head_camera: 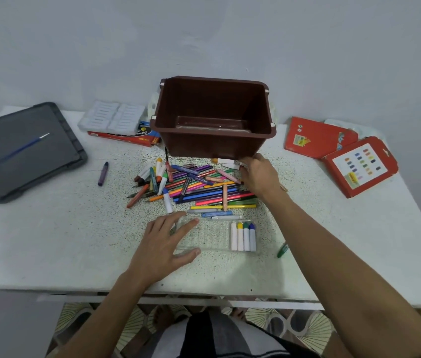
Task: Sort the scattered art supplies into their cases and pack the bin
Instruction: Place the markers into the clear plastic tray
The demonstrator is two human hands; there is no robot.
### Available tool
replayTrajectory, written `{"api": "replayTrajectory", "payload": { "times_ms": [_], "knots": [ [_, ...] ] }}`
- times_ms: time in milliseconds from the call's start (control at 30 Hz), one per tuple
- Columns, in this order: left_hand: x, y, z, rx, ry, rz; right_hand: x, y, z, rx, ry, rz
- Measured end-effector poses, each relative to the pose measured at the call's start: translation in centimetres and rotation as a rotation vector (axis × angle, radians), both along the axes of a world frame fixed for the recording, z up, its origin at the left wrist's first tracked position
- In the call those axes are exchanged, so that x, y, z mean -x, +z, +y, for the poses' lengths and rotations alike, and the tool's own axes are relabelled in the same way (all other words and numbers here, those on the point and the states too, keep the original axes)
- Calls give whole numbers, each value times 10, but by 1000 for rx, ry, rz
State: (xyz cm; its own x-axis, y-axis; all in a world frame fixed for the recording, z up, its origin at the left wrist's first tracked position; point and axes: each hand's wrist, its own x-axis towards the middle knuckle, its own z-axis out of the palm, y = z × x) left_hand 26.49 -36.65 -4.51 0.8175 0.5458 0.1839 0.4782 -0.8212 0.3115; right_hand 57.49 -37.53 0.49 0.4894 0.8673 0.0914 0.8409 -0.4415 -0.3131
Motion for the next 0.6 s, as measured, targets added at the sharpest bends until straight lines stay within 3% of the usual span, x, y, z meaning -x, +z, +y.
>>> {"api": "replayTrajectory", "payload": {
  "times_ms": [167,300,433,600],
  "knots": [
    [0,0,0,9,-4,-6,-2,-6,3,-12,-23,-12],
    [0,-1,1,7,-2,3,0,-2,-3,-155,-35,17],
    [0,-1,1,-8,-4,1,7,10,-18,-258,2,202],
    [0,-1,1,-16,-2,2,24,29,-48,-328,-19,614]
  ]
}}
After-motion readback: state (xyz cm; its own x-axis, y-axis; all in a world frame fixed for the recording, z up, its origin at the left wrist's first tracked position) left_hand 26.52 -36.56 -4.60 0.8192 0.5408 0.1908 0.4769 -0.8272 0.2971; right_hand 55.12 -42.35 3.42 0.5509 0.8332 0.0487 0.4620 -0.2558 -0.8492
